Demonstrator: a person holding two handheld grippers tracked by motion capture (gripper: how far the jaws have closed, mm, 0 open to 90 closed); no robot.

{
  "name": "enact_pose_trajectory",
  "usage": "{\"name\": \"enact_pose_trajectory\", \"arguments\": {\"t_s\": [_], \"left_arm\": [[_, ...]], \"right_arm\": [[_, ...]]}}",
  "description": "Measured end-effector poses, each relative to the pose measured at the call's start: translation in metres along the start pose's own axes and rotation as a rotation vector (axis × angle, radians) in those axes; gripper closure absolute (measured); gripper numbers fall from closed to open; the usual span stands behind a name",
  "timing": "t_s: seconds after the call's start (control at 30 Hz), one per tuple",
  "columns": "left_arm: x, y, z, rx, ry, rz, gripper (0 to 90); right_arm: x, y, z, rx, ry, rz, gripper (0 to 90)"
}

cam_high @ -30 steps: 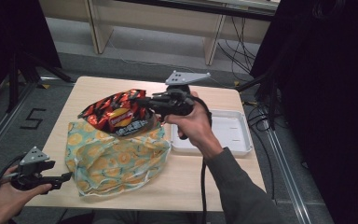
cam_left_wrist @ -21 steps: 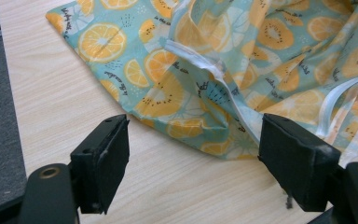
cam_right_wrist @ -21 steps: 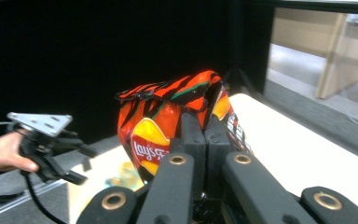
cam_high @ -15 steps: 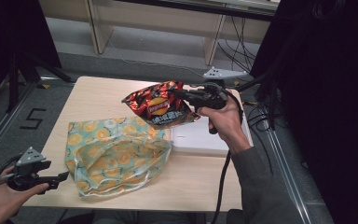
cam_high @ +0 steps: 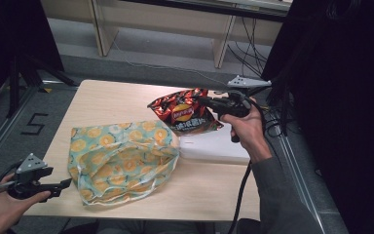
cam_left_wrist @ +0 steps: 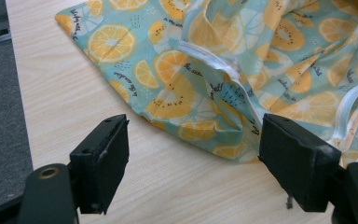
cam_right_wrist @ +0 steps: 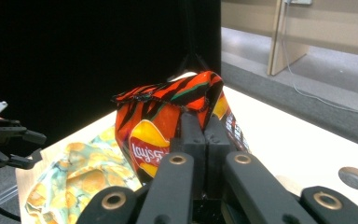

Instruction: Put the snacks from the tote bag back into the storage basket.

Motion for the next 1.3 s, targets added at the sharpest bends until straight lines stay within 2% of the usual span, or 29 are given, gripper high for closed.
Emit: {"name": "enact_pose_trajectory", "arguments": {"t_s": [0.1, 0.13, 0.17, 0.2, 0.37, 0.4, 0.57, 0.63, 0.67, 0.7, 0.73, 0.83, 0.87, 0.9, 0.93, 1.0, 1.07, 1.1, 1.17, 1.2, 1.23, 1.3], "left_arm": [[0.000, 0.001, 0.001, 0.000, 0.000, 0.000, 23.9], [-0.001, 0.003, 0.003, 0.001, -0.030, 0.025, 24.0], [0.000, 0.001, 0.002, 0.001, -0.005, 0.003, 24.0], [0.000, 0.000, 0.002, -0.011, 0.002, -0.006, 24.0], [0.001, 0.003, 0.002, -0.005, -0.009, 0.008, 24.0], [0.002, 0.003, 0.000, -0.005, 0.002, -0.009, 24.1], [0.002, 0.004, 0.001, -0.009, -0.003, -0.008, 24.2], [0.002, 0.005, 0.002, -0.006, -0.011, -0.003, 24.2], [0.002, 0.005, 0.002, -0.007, -0.007, -0.007, 24.2], [0.002, 0.005, 0.002, -0.007, -0.007, -0.007, 24.2], [0.002, 0.005, 0.001, 0.002, 0.001, -0.021, 24.2], [0.002, 0.006, 0.002, -0.010, 0.000, -0.012, 24.2], [0.002, 0.006, 0.002, -0.007, 0.001, -0.015, 24.2], [0.002, 0.006, 0.002, -0.008, 0.000, -0.016, 24.2], [0.002, 0.005, 0.002, -0.009, 0.001, -0.025, 24.2], [0.003, 0.007, 0.002, -0.007, -0.007, -0.011, 24.2], [0.003, 0.007, 0.002, 0.001, -0.007, -0.007, 24.2], [0.003, 0.007, 0.002, 0.003, 0.003, -0.021, 24.2], [0.003, 0.008, 0.002, -0.007, 0.007, -0.026, 24.2], [0.003, 0.008, 0.003, -0.007, 0.004, -0.026, 24.2], [0.003, 0.009, 0.002, -0.002, 0.004, -0.023, 24.2], [0.003, 0.009, 0.002, -0.003, 0.007, -0.024, 24.2]], "right_arm": [[0.006, -0.002, 0.004, 0.005, 0.025, -0.014, 90.0], [0.010, -0.001, 0.007, 0.011, 0.015, -0.006, 90.0], [0.011, -0.002, 0.008, 0.011, 0.026, -0.013, 90.0], [0.014, -0.002, 0.010, 0.016, 0.021, -0.007, 90.0], [0.025, -0.002, 0.017, 0.035, 0.047, -0.020, 90.0], [0.026, -0.002, 0.018, 0.038, 0.063, -0.031, 90.0], [0.036, -0.001, 0.027, 0.058, 0.052, -0.035, 90.0], [0.039, -0.001, 0.026, 0.049, 0.082, -0.040, 90.0], [0.040, 0.000, 0.029, 0.053, 0.056, -0.039, 90.0], [0.040, 0.000, 0.029, 0.053, 0.056, -0.039, 90.0], [0.044, 0.000, 0.027, 0.042, 0.090, -0.047, 90.0], [0.047, 0.001, 0.028, 0.044, 0.062, -0.042, 90.0], [0.049, 0.001, 0.027, 0.032, 0.088, -0.046, 90.0], [0.050, 0.001, 0.027, 0.027, 0.094, -0.046, 90.0], [0.052, 0.002, 0.028, 0.037, 0.077, -0.036, 90.0], [0.055, 0.002, 0.027, 0.030, 0.107, -0.054, 90.0], [0.060, 0.004, 0.030, 0.030, 0.121, -0.061, 90.0], [0.062, 0.005, 0.032, 0.037, 0.112, -0.053, 90.0], [0.066, 0.005, 0.034, 0.035, 0.150, -0.064, 90.0], [0.068, 0.005, 0.036, 0.050, 0.154, -0.046, 90.0], [0.069, 0.004, 0.037, 0.048, 0.172, -0.055, 90.0], [0.072, 0.001, 0.042, 0.082, 0.183, -0.048, 90.0]]}}
Point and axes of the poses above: each handheld gripper's, and its own axes: y roughly forward along the jaws, x roughly out of its underside, z roughly to its right, the point moved 1 cm from there along y, roughly forward along the jaws, and after that the axes turned 10 degrees about -z, right-handed, at the moved point
